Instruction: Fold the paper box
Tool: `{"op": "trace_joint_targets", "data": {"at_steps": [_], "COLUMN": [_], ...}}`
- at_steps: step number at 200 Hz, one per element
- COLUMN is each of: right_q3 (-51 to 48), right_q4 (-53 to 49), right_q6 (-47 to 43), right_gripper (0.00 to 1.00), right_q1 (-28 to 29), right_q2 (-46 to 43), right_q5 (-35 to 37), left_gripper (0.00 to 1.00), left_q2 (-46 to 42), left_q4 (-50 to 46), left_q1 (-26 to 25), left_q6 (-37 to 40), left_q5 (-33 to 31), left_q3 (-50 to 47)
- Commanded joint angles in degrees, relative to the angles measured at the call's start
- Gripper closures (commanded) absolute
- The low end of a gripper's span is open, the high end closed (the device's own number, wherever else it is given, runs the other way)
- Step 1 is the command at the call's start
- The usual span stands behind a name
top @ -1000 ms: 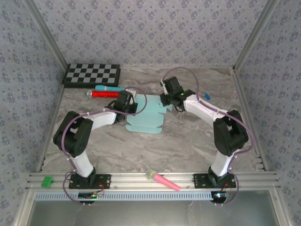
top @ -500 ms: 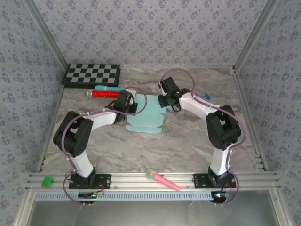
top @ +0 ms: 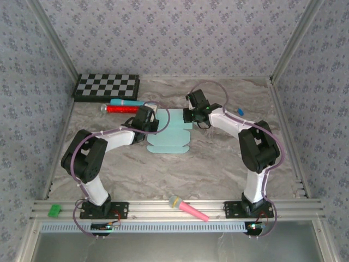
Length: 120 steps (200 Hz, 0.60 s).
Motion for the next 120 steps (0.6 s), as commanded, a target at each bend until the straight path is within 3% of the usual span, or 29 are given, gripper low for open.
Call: {"op": "trace_joint_targets", "data": {"at_steps": [1,61,120], "right_q3": [-1.47,-4.74,-12.82], "right_q4": [4.48,3.95,3.8], "right_q6": [3.83,2.28,1.9], "right_gripper": [0.89,0.87,0.81], "right_q1": [-0.4,-0.77,-5.11], "right_q2": [0.48,-6.02,-14.89], "right_q5": [-4.41,-0.66,-1.63], "left_gripper": [1.0,1.0,1.0], "left_q2": [-1.02,-1.9,-2.25], "left_q4": [-3.33,-4.57,-6.5], "left_q1": [-0.83,-0.86,-0.91], "left_q6": [-1.09,-6.19,-7.82], "left_q5": [-0.64,-2.72,-1.62], "left_q3": [-0.85,-0.39,1.51]}}
